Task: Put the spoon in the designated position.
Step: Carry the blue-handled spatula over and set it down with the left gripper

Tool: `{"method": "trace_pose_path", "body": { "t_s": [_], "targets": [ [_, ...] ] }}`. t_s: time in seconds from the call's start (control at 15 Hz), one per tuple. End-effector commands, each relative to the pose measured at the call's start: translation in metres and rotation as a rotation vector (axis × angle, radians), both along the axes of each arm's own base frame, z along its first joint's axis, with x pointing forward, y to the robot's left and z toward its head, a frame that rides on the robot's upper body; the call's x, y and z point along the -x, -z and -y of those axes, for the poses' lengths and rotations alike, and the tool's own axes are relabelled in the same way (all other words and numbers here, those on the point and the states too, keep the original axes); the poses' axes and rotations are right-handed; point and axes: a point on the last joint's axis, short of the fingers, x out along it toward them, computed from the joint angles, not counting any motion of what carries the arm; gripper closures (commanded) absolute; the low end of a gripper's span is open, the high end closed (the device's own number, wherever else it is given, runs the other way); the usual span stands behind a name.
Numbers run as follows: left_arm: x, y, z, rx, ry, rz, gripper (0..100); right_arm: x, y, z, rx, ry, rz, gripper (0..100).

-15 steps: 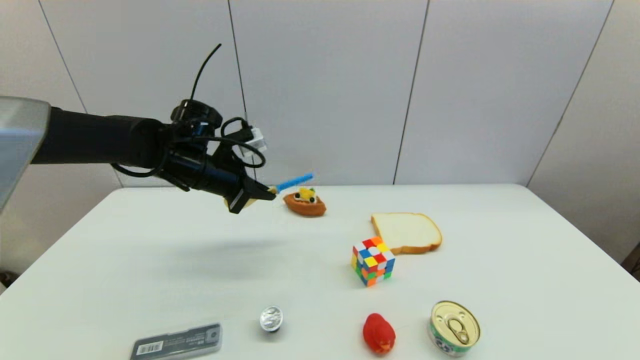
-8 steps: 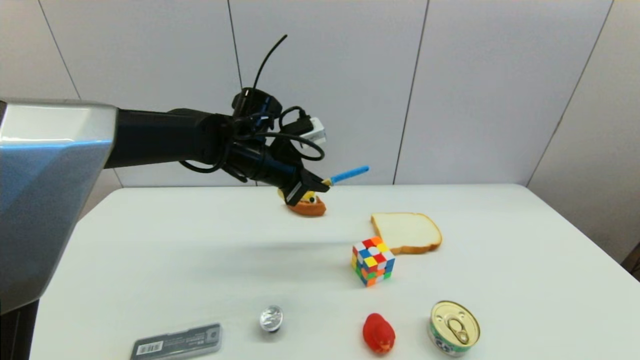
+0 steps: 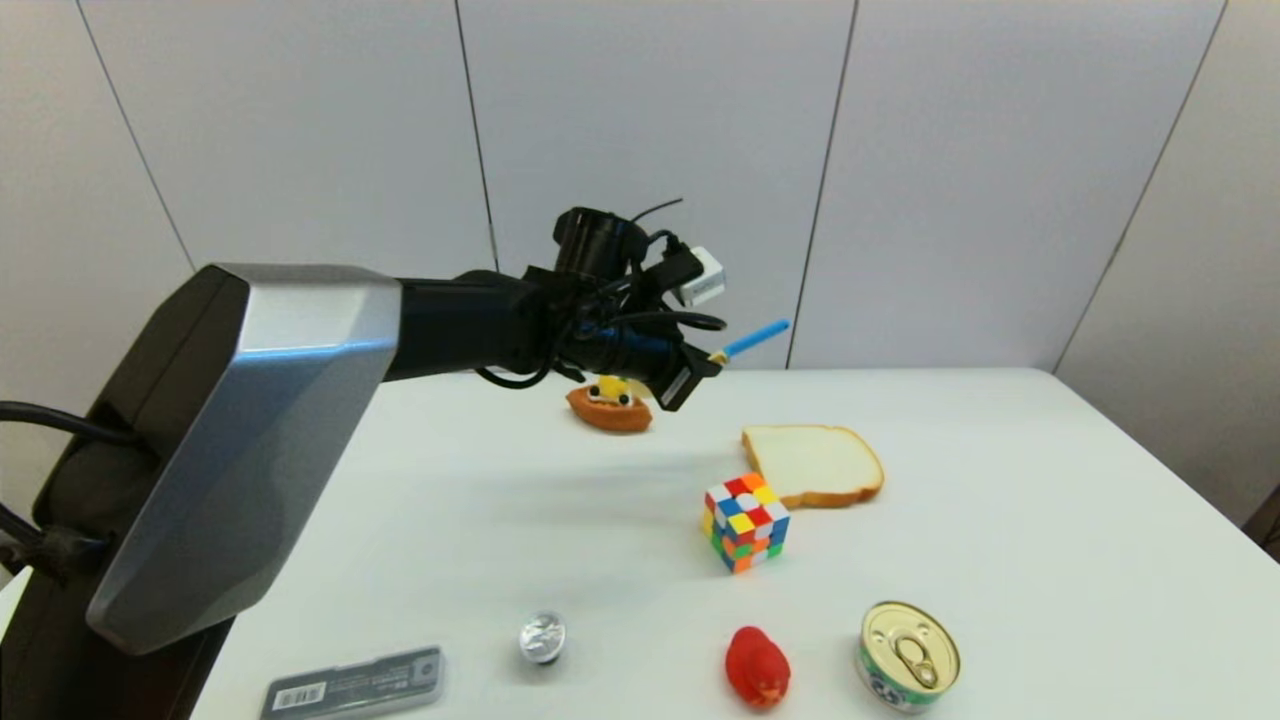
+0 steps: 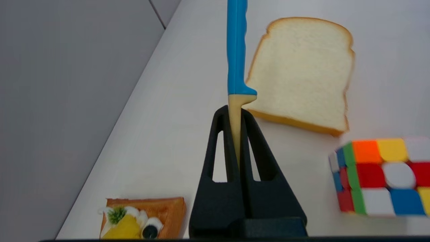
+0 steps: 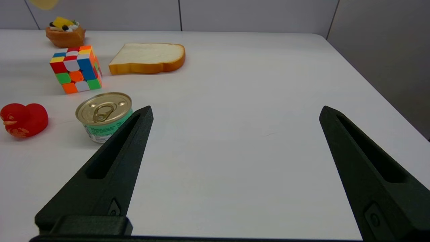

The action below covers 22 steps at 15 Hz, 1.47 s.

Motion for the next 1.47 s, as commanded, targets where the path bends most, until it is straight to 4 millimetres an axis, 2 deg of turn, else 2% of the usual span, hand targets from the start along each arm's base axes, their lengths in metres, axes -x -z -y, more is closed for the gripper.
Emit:
{"method": "trace_pose_path", "body": {
  "t_s": [0.07,0.33,0.67,1.47],
  "targets": [
    [-0.010,0.030,0.020,0.031,-0.052,0.018,100,0.000,0.000,0.000,0.000,0.000,-0.001,0],
    [-0.022,0.039,0.032,0.156,-0.117,0.088,100,0.000,0.000,0.000,0.000,0.000,-0.001,0],
    [-0.032,0.042,0.037,0.267,-0.223,0.171,100,0.000,0.000,0.000,0.000,0.000,-0.001,0],
    [-0.026,0.065,0.056,0.268,-0.193,0.134,100,0.000,0.000,0.000,0.000,0.000,-0.001,0]
  ]
}}
